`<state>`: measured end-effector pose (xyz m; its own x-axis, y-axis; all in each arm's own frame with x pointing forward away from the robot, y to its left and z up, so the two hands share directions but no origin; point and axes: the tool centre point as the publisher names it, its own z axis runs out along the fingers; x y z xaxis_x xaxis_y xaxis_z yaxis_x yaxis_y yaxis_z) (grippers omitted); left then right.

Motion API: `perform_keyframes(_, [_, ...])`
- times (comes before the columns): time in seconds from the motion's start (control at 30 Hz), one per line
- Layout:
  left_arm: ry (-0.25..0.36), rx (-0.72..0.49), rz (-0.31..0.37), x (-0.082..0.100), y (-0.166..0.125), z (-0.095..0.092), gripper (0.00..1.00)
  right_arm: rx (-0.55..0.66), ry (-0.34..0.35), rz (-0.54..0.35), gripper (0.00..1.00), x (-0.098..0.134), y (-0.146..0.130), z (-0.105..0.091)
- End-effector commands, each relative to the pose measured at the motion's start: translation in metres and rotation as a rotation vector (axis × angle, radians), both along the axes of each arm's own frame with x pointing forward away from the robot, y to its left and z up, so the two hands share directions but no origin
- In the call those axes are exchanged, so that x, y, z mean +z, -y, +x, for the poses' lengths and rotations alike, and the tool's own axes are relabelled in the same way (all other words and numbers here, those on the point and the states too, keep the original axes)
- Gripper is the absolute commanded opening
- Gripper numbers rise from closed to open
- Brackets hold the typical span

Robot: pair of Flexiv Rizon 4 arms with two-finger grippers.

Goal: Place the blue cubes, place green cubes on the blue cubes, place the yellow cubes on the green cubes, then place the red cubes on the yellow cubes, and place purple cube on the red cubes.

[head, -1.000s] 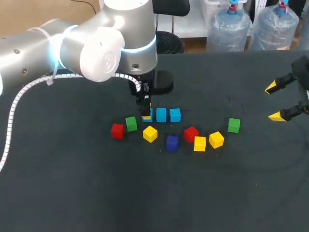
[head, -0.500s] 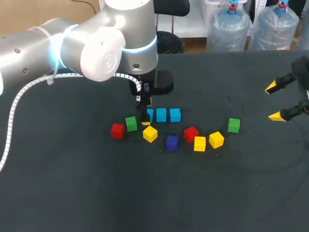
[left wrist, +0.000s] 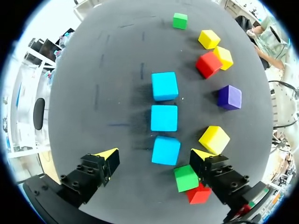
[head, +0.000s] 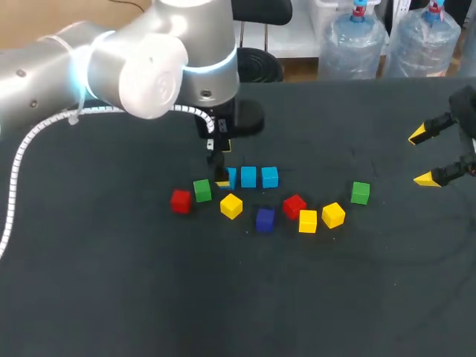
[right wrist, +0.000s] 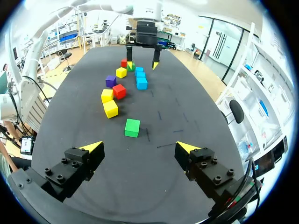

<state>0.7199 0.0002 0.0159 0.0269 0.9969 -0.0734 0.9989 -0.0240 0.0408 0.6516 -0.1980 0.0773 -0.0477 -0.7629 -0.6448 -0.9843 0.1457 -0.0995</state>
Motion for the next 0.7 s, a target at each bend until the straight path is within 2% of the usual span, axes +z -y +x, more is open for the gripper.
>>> perform_keyframes(0.03, [0.024, 0.010, -0.016, 0.013, -0.007, -0.002, 1.00, 0.001, 0.000, 0.002, 1.00, -0.001, 0.000, 0.001])
perform_keyframes(0.2, [0.045, 0.039, -0.054, 0.028, -0.019, -0.003, 1.00, 0.001, 0.000, 0.002, 1.00, -0.001, 0.000, 0.001])
perform_keyframes(0.37, [0.064, 0.049, -0.058, 0.038, -0.031, -0.010, 1.00, 0.001, 0.000, 0.002, 1.00, -0.001, 0.000, 0.001])
perform_keyframes(0.7, [0.074, 0.048, -0.023, 0.042, -0.044, -0.027, 1.00, 0.001, 0.000, 0.002, 1.00, -0.001, 0.000, 0.001])
